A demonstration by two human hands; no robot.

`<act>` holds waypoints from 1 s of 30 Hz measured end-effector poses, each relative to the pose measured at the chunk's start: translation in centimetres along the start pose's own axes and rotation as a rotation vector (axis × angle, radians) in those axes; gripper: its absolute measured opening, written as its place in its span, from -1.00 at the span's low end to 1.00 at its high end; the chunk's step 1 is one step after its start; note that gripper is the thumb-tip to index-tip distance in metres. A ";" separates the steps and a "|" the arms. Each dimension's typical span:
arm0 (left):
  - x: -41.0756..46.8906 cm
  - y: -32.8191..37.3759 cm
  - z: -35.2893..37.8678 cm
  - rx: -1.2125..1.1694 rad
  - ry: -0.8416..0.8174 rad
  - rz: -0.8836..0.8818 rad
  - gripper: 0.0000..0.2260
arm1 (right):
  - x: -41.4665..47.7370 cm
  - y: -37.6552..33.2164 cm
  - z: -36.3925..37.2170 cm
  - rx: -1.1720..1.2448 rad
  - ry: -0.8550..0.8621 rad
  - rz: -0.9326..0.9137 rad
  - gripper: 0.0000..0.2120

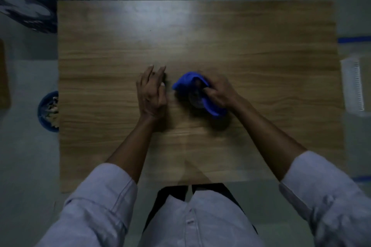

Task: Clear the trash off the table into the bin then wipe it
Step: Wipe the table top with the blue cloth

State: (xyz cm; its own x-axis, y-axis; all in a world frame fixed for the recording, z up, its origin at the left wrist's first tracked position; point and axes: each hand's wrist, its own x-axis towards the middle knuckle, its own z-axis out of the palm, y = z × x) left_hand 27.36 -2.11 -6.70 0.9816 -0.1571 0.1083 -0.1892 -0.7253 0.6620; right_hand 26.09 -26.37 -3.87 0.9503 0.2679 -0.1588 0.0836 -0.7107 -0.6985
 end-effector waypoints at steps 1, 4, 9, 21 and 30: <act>-0.9 0.1 -0.2 -0.009 0.005 -0.001 -0.55 | 0.1 0.6 -1.2 -0.039 0.086 -0.011 -0.40; -2.6 0.1 -0.4 -0.013 0.026 0.011 -0.56 | 3.5 2.8 -3.4 -0.157 0.156 0.023 -0.52; -6.0 0.1 0.0 -0.025 0.059 0.019 -0.55 | 4.8 3.0 2.2 -0.313 -0.018 -0.111 -0.48; -17.1 0.7 -3.2 -0.073 0.011 -0.039 -0.61 | -12.2 -7.2 8.1 -0.064 -0.338 -0.024 -0.42; -20.3 -0.5 -3.0 -0.073 0.029 -0.133 -0.61 | -9.2 -3.6 9.3 -0.224 -0.117 -0.029 -0.43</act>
State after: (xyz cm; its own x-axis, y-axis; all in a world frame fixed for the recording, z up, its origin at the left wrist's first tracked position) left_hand 7.59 3.44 -7.04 0.9984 -0.0430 0.0364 -0.0560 -0.6877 0.7238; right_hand 14.29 -20.23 -6.35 0.9063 0.3543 -0.2302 0.1868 -0.8247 -0.5339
